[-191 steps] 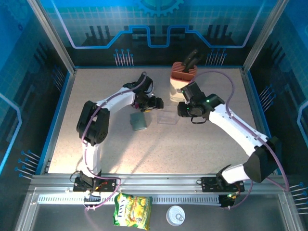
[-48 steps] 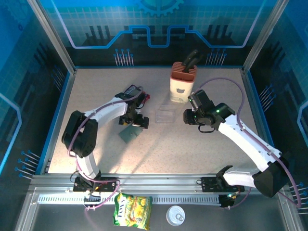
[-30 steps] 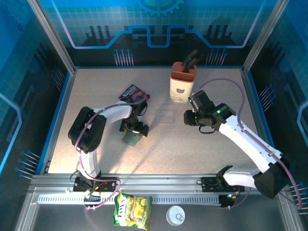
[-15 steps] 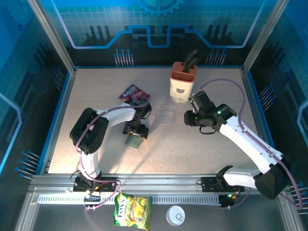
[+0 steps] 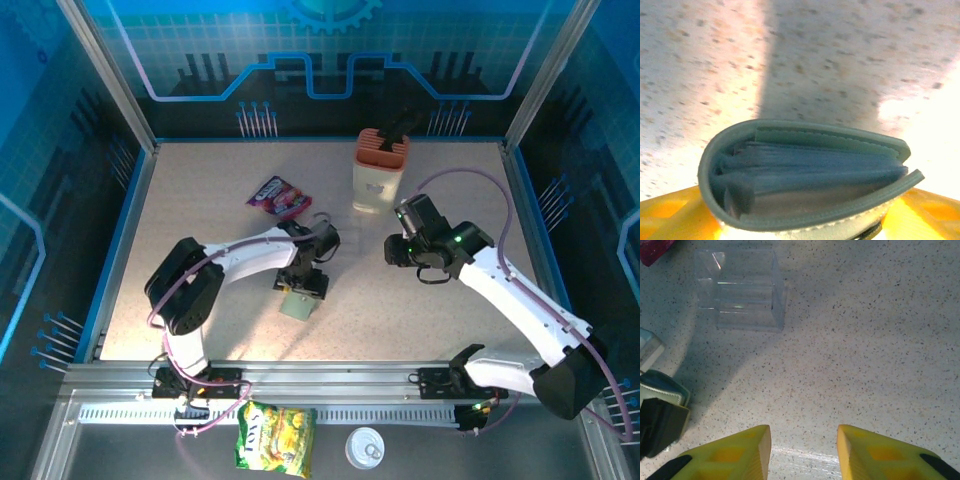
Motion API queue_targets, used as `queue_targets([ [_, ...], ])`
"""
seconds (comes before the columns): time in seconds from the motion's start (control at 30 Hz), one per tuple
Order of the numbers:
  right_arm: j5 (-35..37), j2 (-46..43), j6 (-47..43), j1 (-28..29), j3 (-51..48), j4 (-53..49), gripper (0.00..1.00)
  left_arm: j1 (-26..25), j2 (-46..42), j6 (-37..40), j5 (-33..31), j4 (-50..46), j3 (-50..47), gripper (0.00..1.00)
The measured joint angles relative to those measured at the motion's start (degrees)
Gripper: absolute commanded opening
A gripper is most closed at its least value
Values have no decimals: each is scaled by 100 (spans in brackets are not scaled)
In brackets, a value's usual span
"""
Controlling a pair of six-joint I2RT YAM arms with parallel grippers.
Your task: Take the credit cards out of the card holder
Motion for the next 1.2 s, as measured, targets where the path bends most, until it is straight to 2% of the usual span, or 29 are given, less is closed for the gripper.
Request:
queue_targets([
  [0.27,-186,-275,-153,-68,-369,107,40,-645,208,-1143,85,273,286,78],
  [0.4,-289,-369,-208,-133,-516,184,40,-675,297,-1558,216,564,286,78],
  [0.57,-402,-422,-236,-173,-695,249,40,-671,391,-1939,420,1012,286,83],
  [0.73,-463,-483,-234,-179,-776,280,40,-671,481,-2109,597,1241,286,88],
  [0.9,-605,-693,-175,-177,-831,299,40,-669,424,-2188,640,1425,149,85],
  [1.03,-706,-763,-90,-160,-905,299,40,-671,267,-2184,693,1513,-52,90],
  [1.2,-785,-761,31,-59,-1003,299,40,-605,-155,-2184,691,1561,-142,87],
])
